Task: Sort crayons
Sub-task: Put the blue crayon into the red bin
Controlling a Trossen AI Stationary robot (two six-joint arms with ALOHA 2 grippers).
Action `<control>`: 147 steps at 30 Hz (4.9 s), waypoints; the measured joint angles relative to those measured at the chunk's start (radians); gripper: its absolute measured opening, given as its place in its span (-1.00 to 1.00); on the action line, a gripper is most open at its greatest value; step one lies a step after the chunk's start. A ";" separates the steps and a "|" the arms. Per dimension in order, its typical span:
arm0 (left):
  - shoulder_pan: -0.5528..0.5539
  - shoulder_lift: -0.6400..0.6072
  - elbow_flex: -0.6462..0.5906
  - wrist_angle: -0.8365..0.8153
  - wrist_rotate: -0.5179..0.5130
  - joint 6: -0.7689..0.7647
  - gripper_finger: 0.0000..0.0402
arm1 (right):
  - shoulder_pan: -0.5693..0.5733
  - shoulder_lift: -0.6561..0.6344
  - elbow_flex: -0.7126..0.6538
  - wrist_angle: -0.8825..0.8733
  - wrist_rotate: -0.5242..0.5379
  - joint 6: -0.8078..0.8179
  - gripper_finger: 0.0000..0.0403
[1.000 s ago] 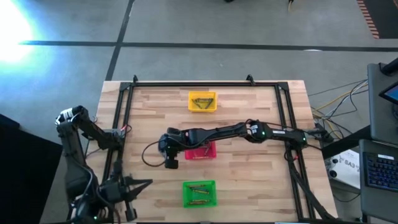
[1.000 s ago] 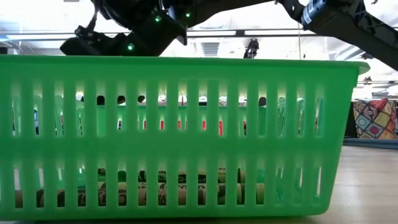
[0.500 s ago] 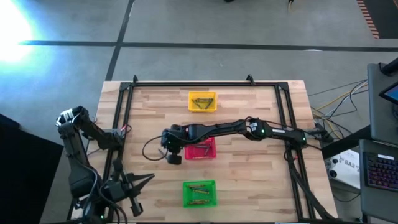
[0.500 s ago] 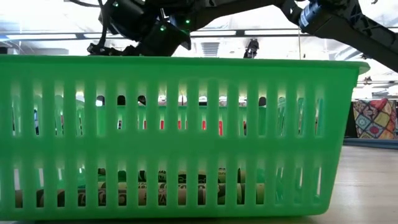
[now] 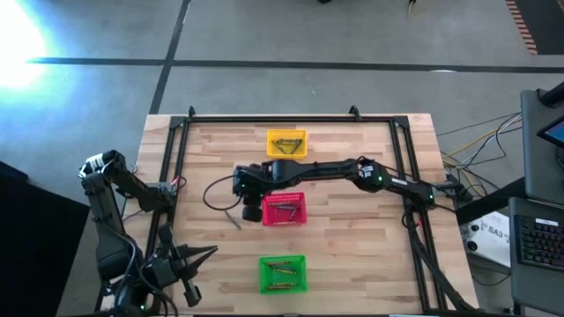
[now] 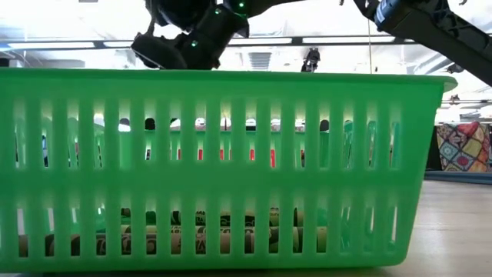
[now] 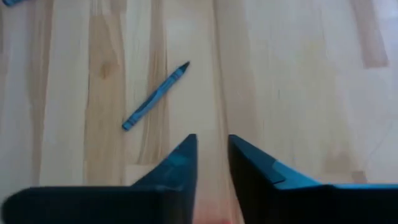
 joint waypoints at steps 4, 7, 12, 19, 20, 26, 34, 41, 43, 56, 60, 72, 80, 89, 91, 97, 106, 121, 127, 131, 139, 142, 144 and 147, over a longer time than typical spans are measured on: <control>-0.006 0.000 -0.001 -0.017 0.000 0.000 -1.00 | 0.001 0.002 -0.005 0.022 0.007 0.028 -0.26; -0.007 0.000 -0.001 -0.018 0.000 0.000 -1.00 | 0.005 0.019 -0.031 0.104 0.098 0.086 -0.05; -0.004 0.000 -0.001 -0.018 0.000 0.000 -1.00 | 0.006 0.068 -0.061 0.219 0.148 0.131 0.10; 0.000 -0.002 -0.002 -0.020 0.000 0.000 -1.00 | 0.014 0.120 -0.067 0.253 0.135 0.101 0.11; 0.000 -0.002 -0.002 -0.021 0.000 0.000 -1.00 | 0.016 0.123 -0.069 0.268 0.135 0.098 0.11; 0.002 -0.002 -0.002 -0.035 0.000 -0.003 -1.00 | 0.056 0.155 -0.078 0.350 0.123 0.093 0.11; 0.002 -0.002 -0.002 -0.038 0.000 -0.004 -1.00 | 0.087 0.154 -0.112 0.394 0.142 0.062 0.11; 0.002 -0.002 -0.002 -0.041 0.000 -0.004 -1.00 | 0.122 0.154 -0.096 0.396 0.147 0.009 0.11; 0.002 -0.002 -0.002 -0.041 0.000 -0.003 -1.00 | 0.133 0.153 -0.086 0.426 0.164 -0.016 0.11; 0.002 -0.002 -0.002 -0.043 0.000 -0.001 -1.00 | 0.206 0.152 -0.119 0.608 0.141 -0.106 0.10; 0.002 -0.002 -0.002 -0.043 0.000 -0.004 -1.00 | 0.206 0.153 -0.143 0.612 0.142 -0.099 0.03; 0.097 0.000 -0.024 -0.142 0.195 -0.188 -1.00 | 0.228 -0.068 -0.189 0.236 0.282 -0.119 -0.20; 0.323 0.029 -0.065 -0.214 0.513 -0.315 -1.00 | 0.250 -0.452 -0.705 0.321 0.316 -0.021 -0.29; 0.389 0.035 -0.248 -0.140 0.884 -0.288 -1.00 | 0.356 -1.017 -1.332 0.744 0.314 0.043 -0.28; 0.389 0.034 -0.306 -0.132 0.963 -0.289 -1.00 | 0.382 -1.130 -1.441 0.855 0.318 0.042 -0.28; 0.390 0.029 -0.437 -0.132 1.299 -0.265 -1.00 | 0.406 -1.331 -1.702 0.980 0.318 0.039 -0.32; 0.405 0.028 -0.519 -0.134 1.443 -0.161 -1.00 | 0.380 -1.354 -1.859 1.066 0.355 0.025 -0.39; 0.481 0.024 -0.646 -0.127 1.437 -0.027 -0.51 | 0.216 -1.331 -1.780 1.066 0.352 -0.098 -0.19; 0.504 0.023 -0.691 -0.074 1.439 0.071 -0.40 | 0.139 -1.331 -1.778 1.060 0.352 -0.123 -0.10; 0.525 0.023 -0.694 -0.049 1.454 0.097 -0.52 | 0.102 -1.330 -1.781 1.060 0.350 -0.124 -0.09; 0.569 0.026 -0.692 -0.055 1.499 0.086 -0.90 | 0.068 -1.329 -1.781 1.060 0.348 -0.156 -0.13; 0.591 0.026 -0.690 -0.057 1.503 0.085 -0.97 | 0.065 -1.329 -1.781 1.060 0.348 -0.158 -0.15; 0.603 0.027 -0.679 -0.062 1.492 0.079 -0.97 | 0.066 -1.329 -1.781 1.060 0.348 -0.158 -0.16; 0.619 0.030 -0.643 -0.074 1.440 0.107 -0.98 | 0.066 -1.329 -1.781 1.060 0.348 -0.150 -0.16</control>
